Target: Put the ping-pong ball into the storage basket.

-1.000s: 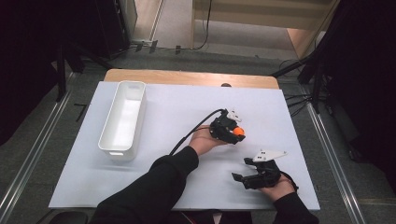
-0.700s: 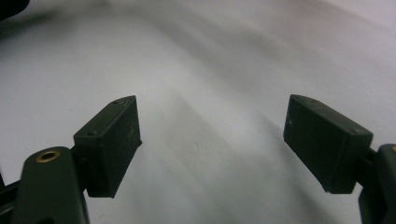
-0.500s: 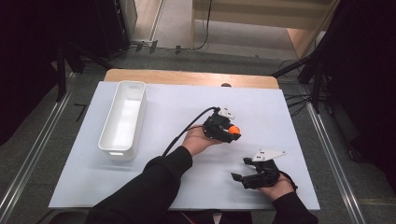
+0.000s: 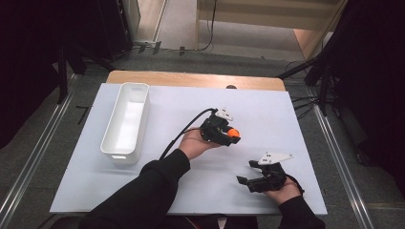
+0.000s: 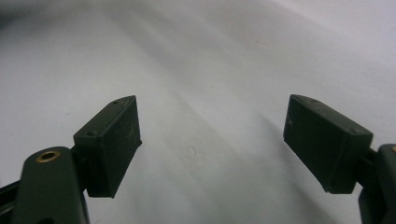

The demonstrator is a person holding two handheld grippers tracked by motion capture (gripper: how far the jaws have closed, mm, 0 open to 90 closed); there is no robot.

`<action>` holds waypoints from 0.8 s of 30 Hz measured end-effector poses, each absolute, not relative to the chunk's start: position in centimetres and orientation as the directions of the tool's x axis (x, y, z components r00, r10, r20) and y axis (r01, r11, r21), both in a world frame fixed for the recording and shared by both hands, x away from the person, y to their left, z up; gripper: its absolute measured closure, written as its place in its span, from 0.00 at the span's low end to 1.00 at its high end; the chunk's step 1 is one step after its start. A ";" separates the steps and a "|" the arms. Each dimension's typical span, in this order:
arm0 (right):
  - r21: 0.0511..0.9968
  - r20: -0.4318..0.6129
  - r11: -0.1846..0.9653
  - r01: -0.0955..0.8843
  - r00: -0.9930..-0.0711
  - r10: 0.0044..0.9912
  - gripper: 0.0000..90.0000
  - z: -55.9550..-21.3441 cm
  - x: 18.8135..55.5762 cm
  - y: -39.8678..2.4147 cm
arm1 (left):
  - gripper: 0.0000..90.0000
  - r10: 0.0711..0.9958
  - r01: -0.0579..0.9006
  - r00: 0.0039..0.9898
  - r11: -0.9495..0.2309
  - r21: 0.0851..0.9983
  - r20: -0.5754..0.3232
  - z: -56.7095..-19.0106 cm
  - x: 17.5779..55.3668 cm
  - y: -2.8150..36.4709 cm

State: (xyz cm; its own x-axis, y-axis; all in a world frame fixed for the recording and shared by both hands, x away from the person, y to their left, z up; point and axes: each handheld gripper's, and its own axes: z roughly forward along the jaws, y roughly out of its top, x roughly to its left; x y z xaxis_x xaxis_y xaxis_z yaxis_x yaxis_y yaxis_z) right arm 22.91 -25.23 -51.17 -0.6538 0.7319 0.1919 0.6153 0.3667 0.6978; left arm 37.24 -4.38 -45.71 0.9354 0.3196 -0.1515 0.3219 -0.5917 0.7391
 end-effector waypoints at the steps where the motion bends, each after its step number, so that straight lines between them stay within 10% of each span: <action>1: 0.699 0.192 0.365 0.615 -0.653 0.732 0.20 -51.2 22.9 -25.2 | 0.56 0.322 0.323 0.934 -0.588 0.742 -0.151 -45.6 37.2 -4.2; 24: 0.702 0.184 0.374 0.606 -0.662 0.727 0.20 -51.1 22.9 -24.9 | 0.56 0.338 0.370 0.920 -0.586 0.721 -0.198 -44.7 35.7 -0.3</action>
State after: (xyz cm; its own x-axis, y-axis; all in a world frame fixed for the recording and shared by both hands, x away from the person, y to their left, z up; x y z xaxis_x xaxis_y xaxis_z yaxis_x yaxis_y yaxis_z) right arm 22.91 -24.95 -51.11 -0.6616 0.7270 0.1837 0.6062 0.3743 0.7017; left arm 35.68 -0.31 -44.68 0.9202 0.3379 -0.1977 0.3700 -0.5857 0.7211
